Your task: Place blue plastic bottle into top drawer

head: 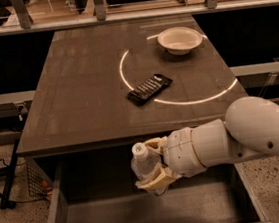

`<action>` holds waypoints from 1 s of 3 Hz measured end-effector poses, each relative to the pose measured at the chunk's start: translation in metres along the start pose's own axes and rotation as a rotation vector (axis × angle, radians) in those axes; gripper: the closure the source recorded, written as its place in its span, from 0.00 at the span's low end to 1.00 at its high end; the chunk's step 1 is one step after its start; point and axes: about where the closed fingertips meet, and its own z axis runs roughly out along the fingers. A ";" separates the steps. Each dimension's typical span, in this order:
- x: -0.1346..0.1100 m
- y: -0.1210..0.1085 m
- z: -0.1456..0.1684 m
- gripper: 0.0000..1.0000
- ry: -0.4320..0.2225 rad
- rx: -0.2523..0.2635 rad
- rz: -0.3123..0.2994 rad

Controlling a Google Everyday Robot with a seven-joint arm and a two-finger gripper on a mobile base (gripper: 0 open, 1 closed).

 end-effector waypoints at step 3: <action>0.043 0.011 0.019 0.75 0.005 0.001 0.102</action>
Offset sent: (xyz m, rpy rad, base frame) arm -0.0017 -0.0159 -0.0551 0.0029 0.0968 -0.0653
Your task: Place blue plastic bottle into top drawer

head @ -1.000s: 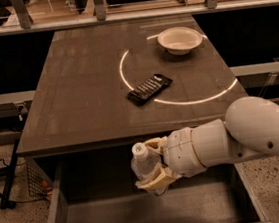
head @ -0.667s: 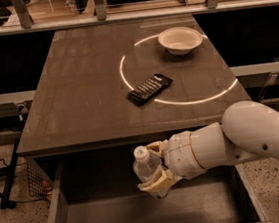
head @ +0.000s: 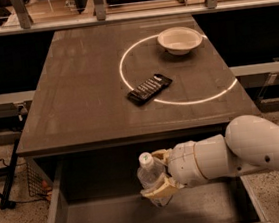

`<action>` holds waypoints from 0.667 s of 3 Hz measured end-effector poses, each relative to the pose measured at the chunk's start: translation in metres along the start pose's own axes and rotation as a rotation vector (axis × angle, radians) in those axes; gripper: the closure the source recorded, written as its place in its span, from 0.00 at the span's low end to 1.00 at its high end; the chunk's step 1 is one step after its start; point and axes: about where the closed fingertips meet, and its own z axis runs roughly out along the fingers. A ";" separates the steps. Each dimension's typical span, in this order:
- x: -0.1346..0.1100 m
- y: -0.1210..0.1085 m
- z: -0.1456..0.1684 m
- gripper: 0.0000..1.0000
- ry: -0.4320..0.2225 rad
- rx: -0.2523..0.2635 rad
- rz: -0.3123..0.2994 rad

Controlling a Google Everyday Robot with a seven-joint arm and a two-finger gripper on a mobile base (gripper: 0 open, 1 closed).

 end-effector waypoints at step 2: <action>0.016 0.008 -0.005 0.20 -0.029 0.047 0.072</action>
Offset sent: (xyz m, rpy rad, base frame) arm -0.0107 -0.0201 -0.0161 0.0582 0.0426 -0.1145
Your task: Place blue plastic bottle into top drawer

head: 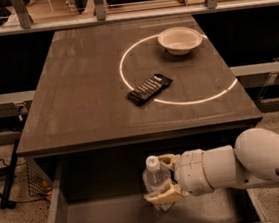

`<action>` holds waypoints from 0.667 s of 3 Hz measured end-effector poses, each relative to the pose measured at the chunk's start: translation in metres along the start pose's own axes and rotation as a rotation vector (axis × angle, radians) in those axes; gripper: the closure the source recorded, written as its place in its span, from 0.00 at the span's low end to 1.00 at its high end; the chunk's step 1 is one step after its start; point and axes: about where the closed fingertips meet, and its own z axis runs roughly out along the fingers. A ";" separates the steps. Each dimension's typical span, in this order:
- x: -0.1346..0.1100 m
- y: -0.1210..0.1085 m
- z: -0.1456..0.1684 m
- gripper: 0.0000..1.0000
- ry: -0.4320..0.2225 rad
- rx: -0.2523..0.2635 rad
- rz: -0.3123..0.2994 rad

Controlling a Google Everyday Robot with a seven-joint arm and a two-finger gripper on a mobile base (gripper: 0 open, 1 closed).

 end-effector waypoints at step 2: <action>0.015 0.005 -0.009 0.00 -0.021 0.038 0.031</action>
Offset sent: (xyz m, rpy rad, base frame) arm -0.0110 -0.0262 -0.0131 0.0421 0.0001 -0.0765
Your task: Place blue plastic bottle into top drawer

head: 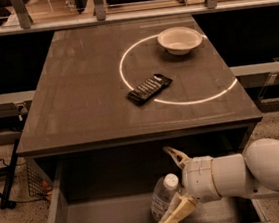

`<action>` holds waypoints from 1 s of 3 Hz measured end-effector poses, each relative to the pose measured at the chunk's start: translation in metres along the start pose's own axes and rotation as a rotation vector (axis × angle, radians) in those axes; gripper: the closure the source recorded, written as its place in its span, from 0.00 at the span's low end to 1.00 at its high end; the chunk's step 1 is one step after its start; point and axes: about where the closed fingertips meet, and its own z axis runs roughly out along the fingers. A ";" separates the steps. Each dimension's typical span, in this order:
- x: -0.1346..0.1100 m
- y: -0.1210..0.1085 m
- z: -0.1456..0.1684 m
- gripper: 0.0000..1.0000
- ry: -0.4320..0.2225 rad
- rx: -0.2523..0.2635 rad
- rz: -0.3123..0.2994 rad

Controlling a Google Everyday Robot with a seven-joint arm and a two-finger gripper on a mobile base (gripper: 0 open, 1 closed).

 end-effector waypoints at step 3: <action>-0.036 -0.034 -0.103 0.02 0.048 0.123 -0.032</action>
Offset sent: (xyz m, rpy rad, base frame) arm 0.0181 -0.0497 0.0762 -0.0342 -0.0924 -0.0486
